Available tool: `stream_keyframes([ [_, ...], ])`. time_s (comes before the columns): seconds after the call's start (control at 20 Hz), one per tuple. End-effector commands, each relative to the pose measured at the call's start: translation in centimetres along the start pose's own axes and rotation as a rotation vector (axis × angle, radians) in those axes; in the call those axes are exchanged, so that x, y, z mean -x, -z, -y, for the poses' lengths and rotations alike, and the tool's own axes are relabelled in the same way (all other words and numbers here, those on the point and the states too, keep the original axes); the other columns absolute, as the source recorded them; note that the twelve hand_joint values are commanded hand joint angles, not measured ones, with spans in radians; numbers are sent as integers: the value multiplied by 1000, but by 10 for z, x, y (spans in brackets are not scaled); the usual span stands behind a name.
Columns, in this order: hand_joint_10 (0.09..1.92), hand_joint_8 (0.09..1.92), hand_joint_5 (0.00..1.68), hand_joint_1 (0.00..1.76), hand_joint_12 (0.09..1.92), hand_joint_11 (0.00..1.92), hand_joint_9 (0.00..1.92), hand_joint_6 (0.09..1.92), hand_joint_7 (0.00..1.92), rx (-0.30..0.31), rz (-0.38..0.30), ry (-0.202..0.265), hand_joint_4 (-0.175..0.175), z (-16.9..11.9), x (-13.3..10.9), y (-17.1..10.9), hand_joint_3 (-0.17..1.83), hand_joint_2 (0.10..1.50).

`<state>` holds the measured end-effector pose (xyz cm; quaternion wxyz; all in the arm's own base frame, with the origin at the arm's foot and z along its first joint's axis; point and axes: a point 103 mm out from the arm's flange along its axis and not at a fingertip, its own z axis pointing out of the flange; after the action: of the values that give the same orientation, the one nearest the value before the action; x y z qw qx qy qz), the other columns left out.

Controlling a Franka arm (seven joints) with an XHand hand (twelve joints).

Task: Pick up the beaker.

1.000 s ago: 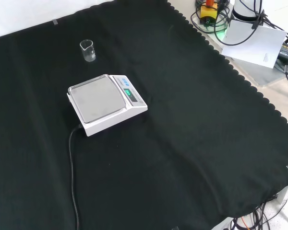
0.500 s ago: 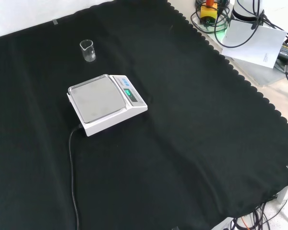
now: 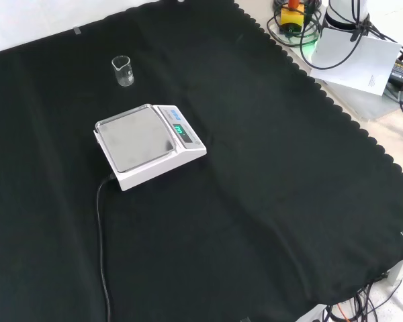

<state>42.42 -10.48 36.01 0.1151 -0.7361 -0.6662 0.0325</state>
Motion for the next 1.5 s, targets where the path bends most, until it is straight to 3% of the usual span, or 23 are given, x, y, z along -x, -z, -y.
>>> stream_keyframes([
  [0.05, 741, 590, 286, 624, 1393, 0, 355, 87, 284, -34, -30, -25, 66, -46, 31, -19, 471, 738],
  [0.85, 741, 590, 296, 632, 1381, 0, 357, 87, 286, -125, -120, -49, 62, -108, 87, -67, 468, 741],
  [1.5, 742, 591, 304, 639, 1372, 0, 357, 87, 287, -173, -185, -55, 59, -130, 120, -99, 465, 742],
])
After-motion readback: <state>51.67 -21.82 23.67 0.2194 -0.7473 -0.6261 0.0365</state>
